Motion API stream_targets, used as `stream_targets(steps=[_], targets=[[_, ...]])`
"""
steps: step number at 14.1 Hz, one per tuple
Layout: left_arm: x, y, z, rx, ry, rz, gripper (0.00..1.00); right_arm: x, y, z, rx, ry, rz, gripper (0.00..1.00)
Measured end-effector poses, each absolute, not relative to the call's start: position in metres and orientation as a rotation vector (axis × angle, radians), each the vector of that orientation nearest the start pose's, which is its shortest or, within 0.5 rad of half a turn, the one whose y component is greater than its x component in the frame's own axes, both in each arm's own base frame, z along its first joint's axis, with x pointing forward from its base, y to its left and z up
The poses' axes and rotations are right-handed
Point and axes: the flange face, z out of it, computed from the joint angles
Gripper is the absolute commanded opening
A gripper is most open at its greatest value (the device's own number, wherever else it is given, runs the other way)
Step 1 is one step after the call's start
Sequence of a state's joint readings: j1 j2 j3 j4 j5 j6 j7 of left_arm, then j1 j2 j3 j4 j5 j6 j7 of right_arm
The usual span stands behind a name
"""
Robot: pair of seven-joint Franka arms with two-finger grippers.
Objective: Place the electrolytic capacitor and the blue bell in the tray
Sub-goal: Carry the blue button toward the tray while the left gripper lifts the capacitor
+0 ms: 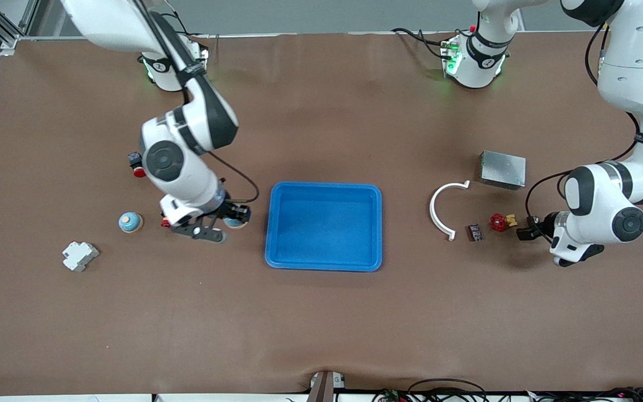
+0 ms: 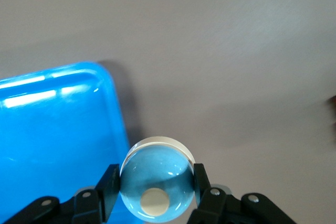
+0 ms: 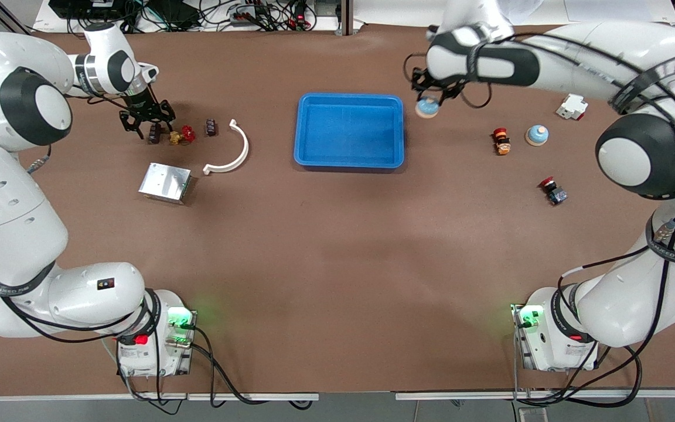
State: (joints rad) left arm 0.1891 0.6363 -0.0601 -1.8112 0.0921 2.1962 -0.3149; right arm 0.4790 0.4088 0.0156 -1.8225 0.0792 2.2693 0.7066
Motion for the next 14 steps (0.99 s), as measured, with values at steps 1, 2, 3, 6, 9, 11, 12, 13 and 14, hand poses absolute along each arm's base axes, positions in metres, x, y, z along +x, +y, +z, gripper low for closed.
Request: stream_targets(steps=[1,2,3,6,9,11,12,13,14], targets=[[0.616,0.084,0.17,-3.007,-0.592,0.379,0.71,0.555,0.33,0.312,-3.029,0.432,0.005,0.0],[0.617,0.084,0.17,-3.006,-0.593,0.378,0.6,0.543,0.349,0.311,-3.021,0.458,0.001,0.0],[0.618,0.084,0.171,-3.007,-0.594,0.375,0.48,0.533,0.365,0.311,-3.013,0.478,-0.004,0.0],[0.622,0.084,0.175,-3.01,-0.594,0.357,0.24,0.515,0.393,0.306,-3.002,0.519,-0.003,0.0],[0.622,0.09,0.177,-3.003,-0.623,0.351,0.0,0.51,0.411,0.279,-3.013,0.552,0.024,0.0],[0.625,0.091,0.18,-3.003,-0.631,0.338,0.0,0.511,0.423,0.258,-3.024,0.559,0.042,0.0],[0.628,0.091,0.183,-3.005,-0.63,0.325,0.0,0.511,0.427,0.249,-3.029,0.56,0.05,0.0],[0.633,0.09,0.188,-3.008,-0.627,0.306,0.0,0.512,0.431,0.243,-3.031,0.565,0.054,0.0],[0.638,0.089,0.193,-3.011,-0.625,0.289,0.0,0.513,0.433,0.238,-3.032,0.567,0.056,0.0]])
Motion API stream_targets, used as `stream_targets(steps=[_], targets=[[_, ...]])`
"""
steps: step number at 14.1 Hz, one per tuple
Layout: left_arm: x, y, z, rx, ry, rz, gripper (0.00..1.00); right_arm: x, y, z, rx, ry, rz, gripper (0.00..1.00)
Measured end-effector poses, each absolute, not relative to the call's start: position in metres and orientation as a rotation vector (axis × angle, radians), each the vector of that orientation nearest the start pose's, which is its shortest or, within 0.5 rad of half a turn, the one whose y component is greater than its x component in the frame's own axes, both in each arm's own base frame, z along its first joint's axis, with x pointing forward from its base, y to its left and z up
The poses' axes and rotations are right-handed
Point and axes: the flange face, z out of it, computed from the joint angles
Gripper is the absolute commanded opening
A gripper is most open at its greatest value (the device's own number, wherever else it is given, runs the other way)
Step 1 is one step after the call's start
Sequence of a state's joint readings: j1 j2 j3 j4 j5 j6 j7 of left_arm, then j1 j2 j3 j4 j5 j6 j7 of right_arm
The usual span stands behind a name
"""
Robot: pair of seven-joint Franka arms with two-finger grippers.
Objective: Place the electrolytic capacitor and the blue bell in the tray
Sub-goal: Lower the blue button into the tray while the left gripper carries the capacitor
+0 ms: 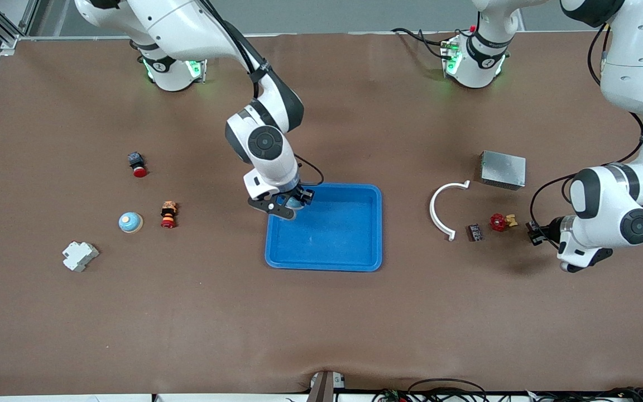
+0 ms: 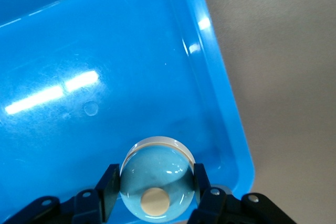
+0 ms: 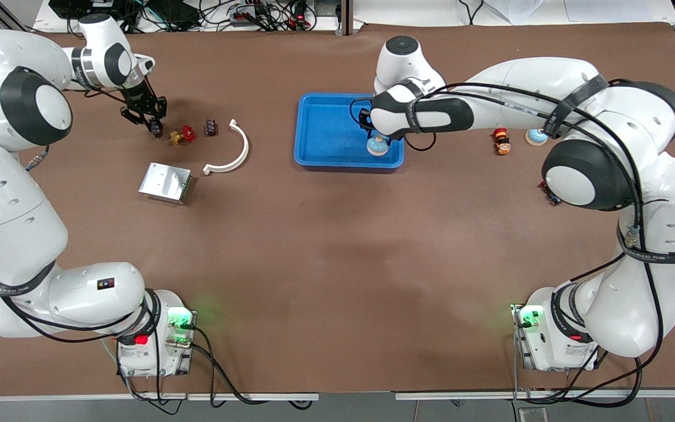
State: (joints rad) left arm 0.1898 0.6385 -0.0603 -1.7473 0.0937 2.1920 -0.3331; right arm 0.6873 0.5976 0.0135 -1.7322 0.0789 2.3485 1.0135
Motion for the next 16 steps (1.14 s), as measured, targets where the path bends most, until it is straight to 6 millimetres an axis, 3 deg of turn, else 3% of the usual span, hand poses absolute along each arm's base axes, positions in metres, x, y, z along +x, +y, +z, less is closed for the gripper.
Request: stream_targets(steps=[3,6,10,16], targets=[[0.65,0.081,0.216,-3.005,-0.614,0.318,0.0,0.517,0.438,0.232,-3.029,0.572,0.054,0.0],[0.662,0.042,0.255,-2.96,-0.719,0.34,0.0,0.52,0.441,0.222,-3.017,0.588,0.04,0.0],[0.67,-0.059,0.295,-2.901,-0.966,0.252,0.0,0.521,0.446,0.213,-3.018,0.583,0.04,0.0],[0.659,-0.2,0.326,-2.836,-1.222,0.165,0.0,0.515,0.451,0.202,-3.032,0.573,0.053,0.0]])
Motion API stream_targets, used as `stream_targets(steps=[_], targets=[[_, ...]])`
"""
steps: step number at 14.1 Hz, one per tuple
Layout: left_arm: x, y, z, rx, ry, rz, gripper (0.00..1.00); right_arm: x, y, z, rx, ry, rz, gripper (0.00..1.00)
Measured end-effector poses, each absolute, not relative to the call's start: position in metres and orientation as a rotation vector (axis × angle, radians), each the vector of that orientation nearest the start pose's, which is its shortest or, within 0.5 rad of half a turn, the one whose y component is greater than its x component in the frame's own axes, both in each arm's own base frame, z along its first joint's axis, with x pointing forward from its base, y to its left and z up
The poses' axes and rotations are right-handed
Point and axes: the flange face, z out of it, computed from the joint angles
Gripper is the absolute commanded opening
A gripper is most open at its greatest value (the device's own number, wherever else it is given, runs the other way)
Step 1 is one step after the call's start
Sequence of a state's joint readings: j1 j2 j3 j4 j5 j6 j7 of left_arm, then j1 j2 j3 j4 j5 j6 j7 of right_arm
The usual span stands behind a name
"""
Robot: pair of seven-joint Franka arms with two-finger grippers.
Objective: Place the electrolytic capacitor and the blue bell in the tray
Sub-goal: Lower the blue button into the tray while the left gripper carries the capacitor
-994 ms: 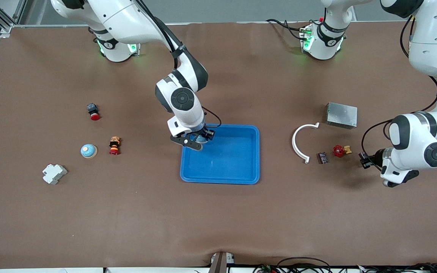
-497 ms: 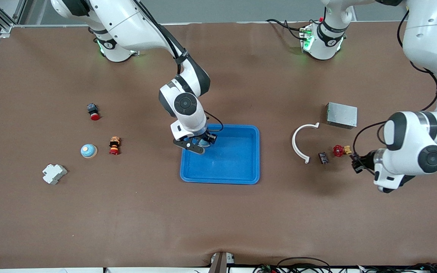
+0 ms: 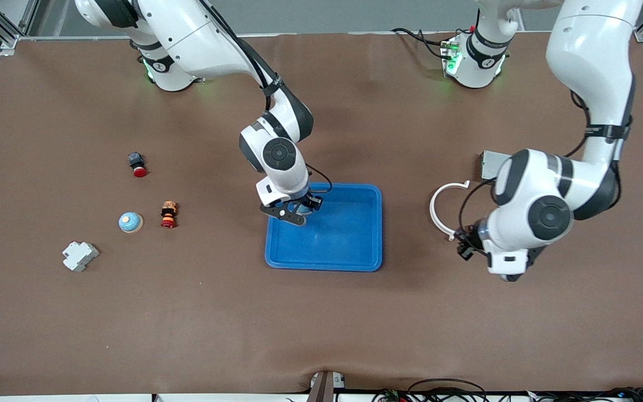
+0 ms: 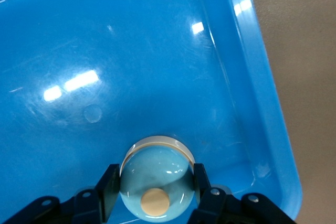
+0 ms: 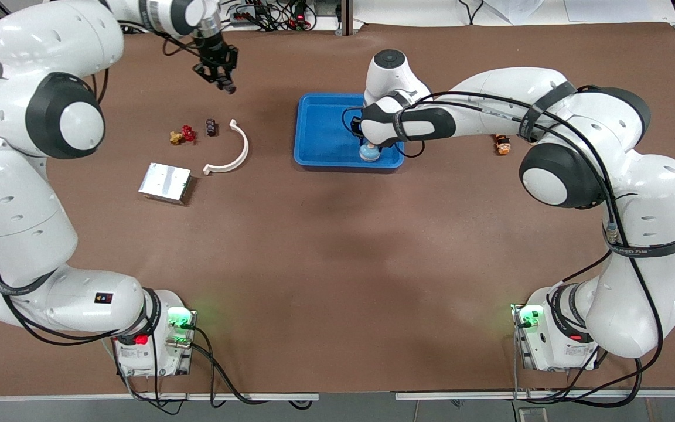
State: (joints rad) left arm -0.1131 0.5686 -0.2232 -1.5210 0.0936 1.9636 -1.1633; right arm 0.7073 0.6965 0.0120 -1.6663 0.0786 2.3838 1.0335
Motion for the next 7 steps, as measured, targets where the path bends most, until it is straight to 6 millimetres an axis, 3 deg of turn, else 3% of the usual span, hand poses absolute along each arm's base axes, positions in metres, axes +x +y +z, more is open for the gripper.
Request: stream_targets(steps=[1,2,7], targets=[[0.652,-0.223,0.327,-2.824,-1.245,0.162,0.0,0.516,0.451,0.202,-3.031,0.574,0.052,0.46],[0.644,-0.245,0.326,-2.815,-1.262,0.166,0.0,0.516,0.451,0.202,-3.032,0.575,0.052,0.99],[0.604,-0.342,0.307,-2.777,-1.352,0.17,0.0,0.52,0.45,0.206,-3.035,0.569,0.029,1.0]])
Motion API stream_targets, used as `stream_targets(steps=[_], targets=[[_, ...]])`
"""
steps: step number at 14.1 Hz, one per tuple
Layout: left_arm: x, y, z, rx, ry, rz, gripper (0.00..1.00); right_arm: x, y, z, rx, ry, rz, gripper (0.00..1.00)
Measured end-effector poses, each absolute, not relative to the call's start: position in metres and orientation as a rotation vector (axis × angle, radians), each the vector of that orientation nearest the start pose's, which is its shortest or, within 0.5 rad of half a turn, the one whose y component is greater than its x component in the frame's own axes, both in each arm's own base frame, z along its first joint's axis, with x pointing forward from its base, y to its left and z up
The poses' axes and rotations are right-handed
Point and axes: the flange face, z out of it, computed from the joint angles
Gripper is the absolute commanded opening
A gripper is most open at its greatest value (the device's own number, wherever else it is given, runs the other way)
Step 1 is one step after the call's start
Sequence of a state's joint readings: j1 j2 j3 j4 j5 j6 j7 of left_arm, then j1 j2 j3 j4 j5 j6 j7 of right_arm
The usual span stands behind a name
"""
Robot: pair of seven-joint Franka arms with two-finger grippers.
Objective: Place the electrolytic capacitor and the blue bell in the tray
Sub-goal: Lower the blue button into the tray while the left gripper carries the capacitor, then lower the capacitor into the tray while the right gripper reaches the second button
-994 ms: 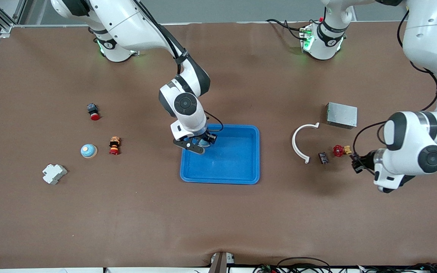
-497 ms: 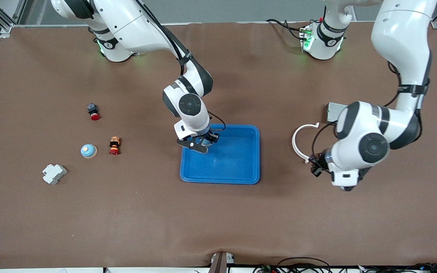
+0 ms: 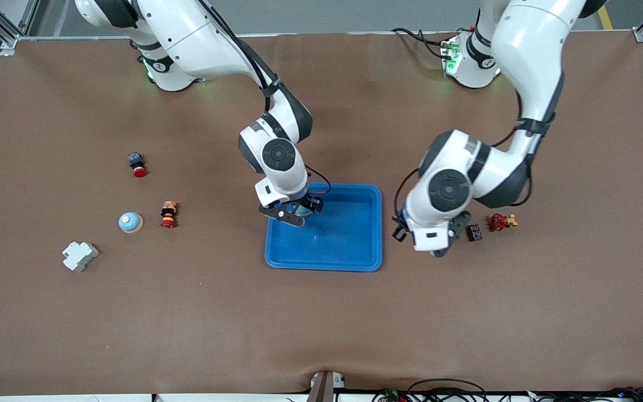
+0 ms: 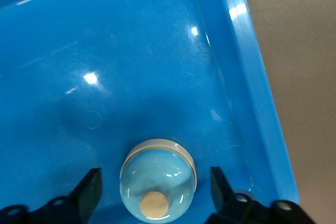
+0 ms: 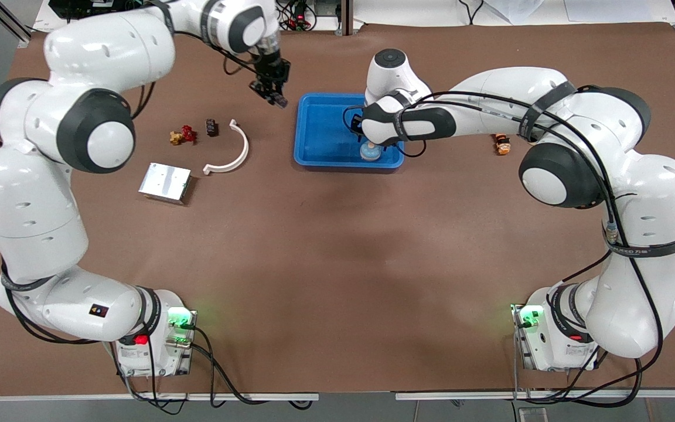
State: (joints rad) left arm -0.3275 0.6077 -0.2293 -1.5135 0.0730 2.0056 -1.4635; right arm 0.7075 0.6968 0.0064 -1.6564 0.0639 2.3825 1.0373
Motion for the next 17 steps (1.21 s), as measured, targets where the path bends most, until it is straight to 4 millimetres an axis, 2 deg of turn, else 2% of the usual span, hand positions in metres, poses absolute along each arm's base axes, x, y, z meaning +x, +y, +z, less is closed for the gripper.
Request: stream_targets(steps=[2,4,6,9,11,13,14,17], targets=[[0.592,-0.374,0.293,-2.79,-1.39,0.149,0.0,0.525,0.454,0.217,-3.046,0.562,0.032,1.0],[0.585,-0.397,0.287,-2.807,-1.44,0.124,0.0,0.537,0.45,0.238,-3.118,0.501,0.05,1.0],[0.582,-0.407,0.283,-2.808,-1.485,0.112,0.0,0.562,0.424,0.266,-3.165,0.369,0.027,1.0],[0.576,-0.414,0.261,-2.781,-1.482,0.138,0.0,0.613,0.341,0.301,-3.177,0.173,0.004,1.0],[0.573,-0.414,0.241,-2.762,-1.472,0.16,0.0,0.639,0.271,0.308,-3.183,0.04,0.009,1.0],[0.57,-0.417,0.231,-2.747,-1.479,0.17,0.0,0.657,0.201,0.301,-3.179,-0.057,0.008,1.0],[0.568,-0.418,0.23,-2.745,-1.477,0.172,0.0,0.66,0.173,0.291,-3.172,-0.093,-0.018,1.0],[0.563,-0.417,0.221,-2.73,-1.463,0.184,0.0,0.644,0.12,0.248,-3.155,-0.203,-0.103,1.0]])
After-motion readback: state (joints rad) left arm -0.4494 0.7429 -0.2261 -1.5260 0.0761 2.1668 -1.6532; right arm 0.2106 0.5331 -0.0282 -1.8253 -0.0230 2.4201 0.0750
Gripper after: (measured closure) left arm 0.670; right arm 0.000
